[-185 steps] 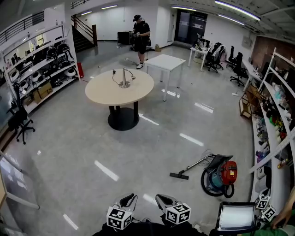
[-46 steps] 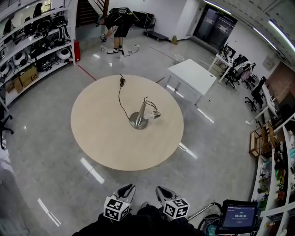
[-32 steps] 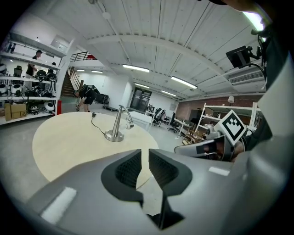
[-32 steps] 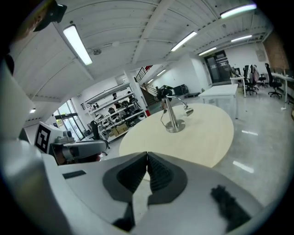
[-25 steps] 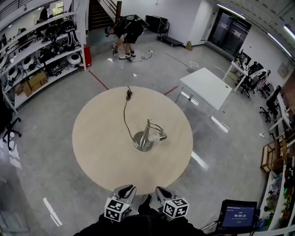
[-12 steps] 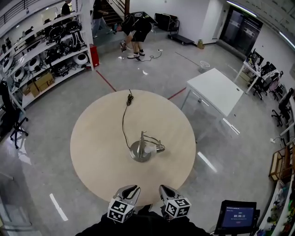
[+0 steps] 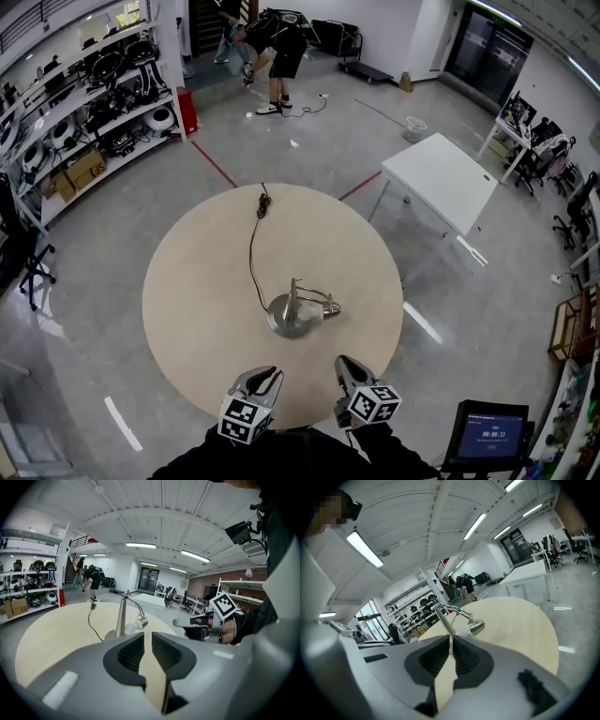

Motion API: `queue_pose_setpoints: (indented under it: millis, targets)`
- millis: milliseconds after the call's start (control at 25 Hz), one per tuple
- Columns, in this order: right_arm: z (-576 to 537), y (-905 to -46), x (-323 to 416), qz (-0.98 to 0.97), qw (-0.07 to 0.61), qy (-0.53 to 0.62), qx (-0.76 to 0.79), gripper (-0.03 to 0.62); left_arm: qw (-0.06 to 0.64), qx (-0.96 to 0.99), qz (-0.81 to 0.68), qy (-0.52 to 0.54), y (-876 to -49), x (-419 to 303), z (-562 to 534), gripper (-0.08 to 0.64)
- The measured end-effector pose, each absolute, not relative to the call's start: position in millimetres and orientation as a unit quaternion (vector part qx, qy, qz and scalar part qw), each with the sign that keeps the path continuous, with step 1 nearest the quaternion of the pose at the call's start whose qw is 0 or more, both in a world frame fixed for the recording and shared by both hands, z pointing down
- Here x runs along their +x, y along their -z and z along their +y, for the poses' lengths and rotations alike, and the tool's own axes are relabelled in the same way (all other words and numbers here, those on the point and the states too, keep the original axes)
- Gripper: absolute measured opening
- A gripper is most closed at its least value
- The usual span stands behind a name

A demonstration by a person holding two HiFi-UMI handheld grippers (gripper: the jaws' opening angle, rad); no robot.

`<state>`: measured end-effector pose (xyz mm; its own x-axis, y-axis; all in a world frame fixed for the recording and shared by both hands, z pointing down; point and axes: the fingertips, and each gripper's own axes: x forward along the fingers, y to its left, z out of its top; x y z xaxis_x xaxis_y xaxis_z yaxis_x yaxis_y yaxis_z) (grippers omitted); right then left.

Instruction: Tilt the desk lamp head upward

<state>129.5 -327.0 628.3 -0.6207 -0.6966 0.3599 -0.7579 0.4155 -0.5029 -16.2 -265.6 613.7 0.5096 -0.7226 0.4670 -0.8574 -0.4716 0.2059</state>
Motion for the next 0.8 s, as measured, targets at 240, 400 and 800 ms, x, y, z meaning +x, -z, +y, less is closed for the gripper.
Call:
queue_pose_setpoints:
  millis: [240, 400, 800]
  targets:
    - [-354, -636, 120, -0.843, 0.044, -0.326, 0.426, 0.072, 0.189, 0.855, -0.449, -0.18, -626, -24, -296, 0.061]
    - [-370, -650, 115, -0.837, 0.046, -0.346, 0.422, 0.101, 0.182, 0.858, -0.44, -0.19, -638, -28, -316, 0.066]
    - [-431, -674, 117, -0.815, 0.044, -0.349, 0.46, 0.212, 0.175, 0.853, -0.429, -0.242, -689, -44, -397, 0.114]
